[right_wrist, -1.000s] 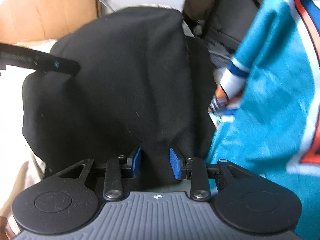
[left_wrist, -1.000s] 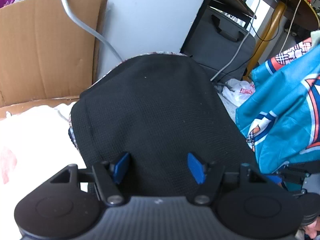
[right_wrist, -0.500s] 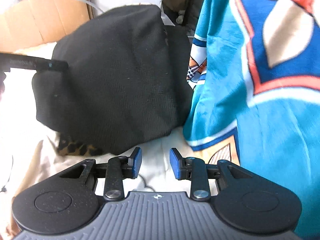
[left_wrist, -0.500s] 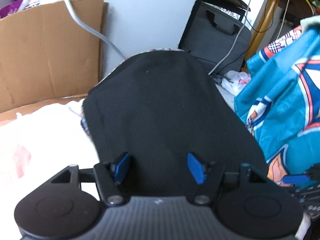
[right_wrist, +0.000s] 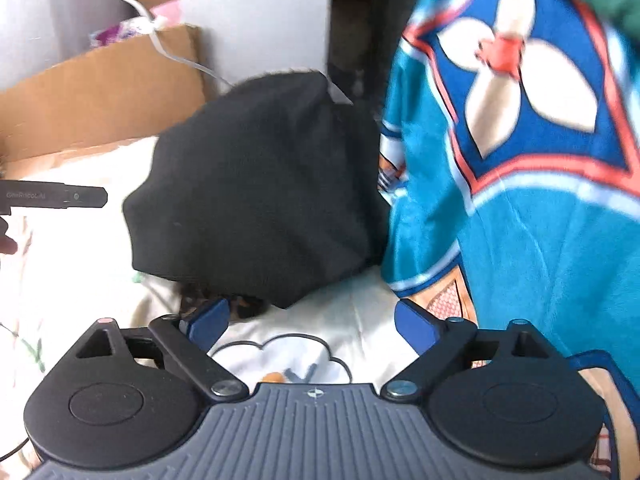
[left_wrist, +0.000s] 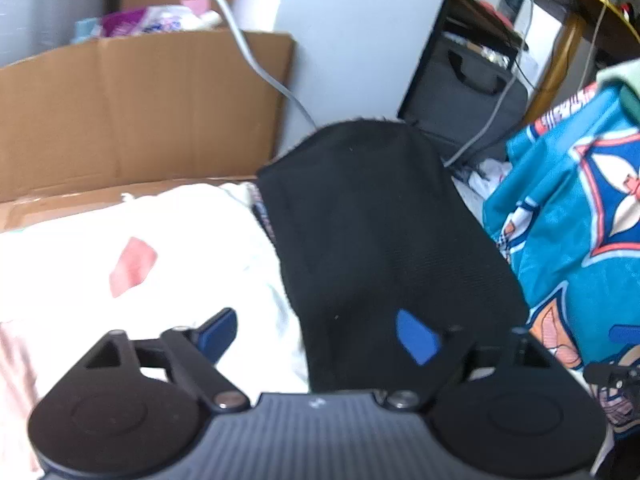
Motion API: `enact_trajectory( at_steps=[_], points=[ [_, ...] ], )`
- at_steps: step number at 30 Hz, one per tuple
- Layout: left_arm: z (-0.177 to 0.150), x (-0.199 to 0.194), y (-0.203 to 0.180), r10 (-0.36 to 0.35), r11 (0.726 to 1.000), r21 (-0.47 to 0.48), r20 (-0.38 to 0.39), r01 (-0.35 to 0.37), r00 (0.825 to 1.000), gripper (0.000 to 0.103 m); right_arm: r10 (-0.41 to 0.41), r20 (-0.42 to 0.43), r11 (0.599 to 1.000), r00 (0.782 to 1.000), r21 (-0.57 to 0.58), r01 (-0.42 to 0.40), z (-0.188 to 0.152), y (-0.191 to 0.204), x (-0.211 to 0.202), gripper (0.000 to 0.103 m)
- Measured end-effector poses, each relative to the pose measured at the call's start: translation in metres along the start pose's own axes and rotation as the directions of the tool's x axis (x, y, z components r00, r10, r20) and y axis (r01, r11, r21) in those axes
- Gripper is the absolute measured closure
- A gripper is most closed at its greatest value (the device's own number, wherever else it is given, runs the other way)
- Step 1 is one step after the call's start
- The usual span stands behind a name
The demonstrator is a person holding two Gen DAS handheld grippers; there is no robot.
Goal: Fold clothes
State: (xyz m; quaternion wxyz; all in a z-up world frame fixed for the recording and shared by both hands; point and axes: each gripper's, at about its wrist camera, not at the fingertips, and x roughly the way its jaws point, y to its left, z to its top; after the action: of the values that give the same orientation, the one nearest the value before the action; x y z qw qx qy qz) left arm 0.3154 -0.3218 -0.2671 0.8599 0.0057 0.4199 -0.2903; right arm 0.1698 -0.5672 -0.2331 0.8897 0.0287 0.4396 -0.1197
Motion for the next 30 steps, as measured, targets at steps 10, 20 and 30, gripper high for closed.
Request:
enact_trajectory(
  at_steps=[10, 20, 30],
  points=[
    [-0.012, -0.096, 0.005, 0.06, 0.998, 0.009, 0.046, -0.061, 0.997, 0.001, 0.054, 0.004, 0.998, 0.999, -0.025, -0.054, -0.017, 0.031, -0.046, 0.001],
    [-0.017, -0.17, 0.019, 0.163, 0.986, -0.03, 0.062, -0.161, 0.985, 0.001, 0.123, -0.01, 0.992, 0.992, 0.023, -0.123, 0.014, 0.044, -0.071, 0.001],
    [-0.024, -0.236, 0.03, 0.248, 0.966, -0.099, 0.085, -0.239, 0.965, 0.001, 0.194, -0.047, 0.98, 0.98, -0.045, -0.196, 0.066, 0.066, -0.127, 0.001]
  ],
)
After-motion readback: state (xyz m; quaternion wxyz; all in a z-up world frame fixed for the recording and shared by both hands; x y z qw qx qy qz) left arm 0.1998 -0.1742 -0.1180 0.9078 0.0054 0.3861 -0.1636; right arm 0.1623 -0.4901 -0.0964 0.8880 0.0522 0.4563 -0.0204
